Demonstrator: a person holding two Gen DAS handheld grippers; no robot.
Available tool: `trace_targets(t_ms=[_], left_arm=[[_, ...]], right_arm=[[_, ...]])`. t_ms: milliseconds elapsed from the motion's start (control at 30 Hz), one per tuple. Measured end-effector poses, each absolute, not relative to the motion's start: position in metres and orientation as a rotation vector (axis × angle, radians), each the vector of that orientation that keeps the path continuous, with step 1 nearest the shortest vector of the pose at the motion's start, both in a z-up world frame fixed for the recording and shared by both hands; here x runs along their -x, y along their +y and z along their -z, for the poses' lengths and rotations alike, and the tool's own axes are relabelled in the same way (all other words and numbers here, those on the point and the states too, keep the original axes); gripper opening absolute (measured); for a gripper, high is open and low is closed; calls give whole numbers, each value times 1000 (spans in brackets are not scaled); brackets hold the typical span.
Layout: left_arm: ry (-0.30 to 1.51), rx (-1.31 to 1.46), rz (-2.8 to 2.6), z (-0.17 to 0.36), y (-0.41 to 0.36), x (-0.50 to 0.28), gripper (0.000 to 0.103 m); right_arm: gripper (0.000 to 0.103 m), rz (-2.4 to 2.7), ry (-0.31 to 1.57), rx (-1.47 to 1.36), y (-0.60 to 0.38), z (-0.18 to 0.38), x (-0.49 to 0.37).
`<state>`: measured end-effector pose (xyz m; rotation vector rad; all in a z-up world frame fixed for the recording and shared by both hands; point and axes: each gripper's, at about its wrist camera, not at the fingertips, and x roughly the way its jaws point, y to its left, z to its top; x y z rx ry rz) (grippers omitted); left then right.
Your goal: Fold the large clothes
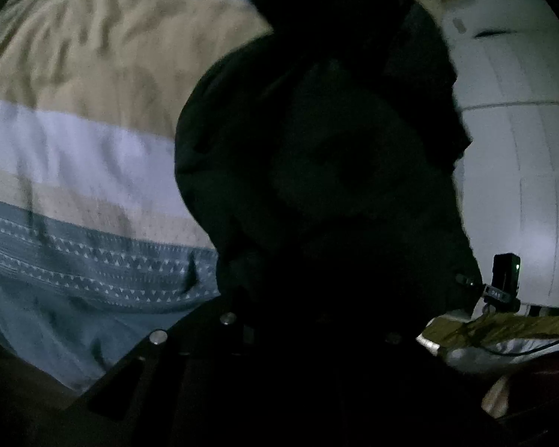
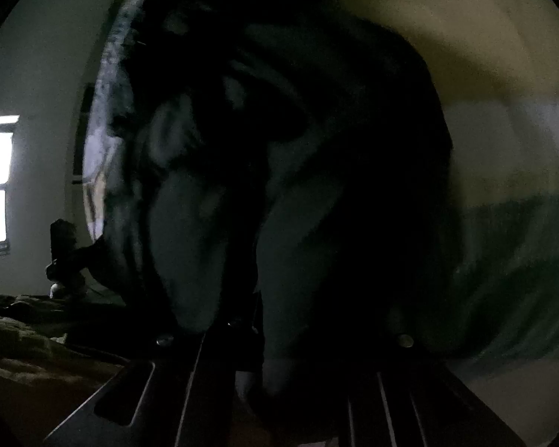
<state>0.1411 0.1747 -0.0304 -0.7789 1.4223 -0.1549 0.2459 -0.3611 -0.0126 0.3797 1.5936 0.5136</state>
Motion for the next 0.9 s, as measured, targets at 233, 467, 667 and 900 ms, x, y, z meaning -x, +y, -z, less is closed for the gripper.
trace_targets(t_ms=[233,467,667,900], left_arm=[[1260,811,153,-27,192,-175,7],[1066,864,205,-88,207,-221,7],[940,956,184,-114,239,-266,7],[890,1074,127,-109,269,-326,7]], right_arm=[[10,-575,1425,-351,-355,-48,-293],[10,-586,1255,-360,-357,-103,-328],[10,-539,1145,-404,-369,-135,-378],[10,-452,1076,-541,-371,-140,-438]])
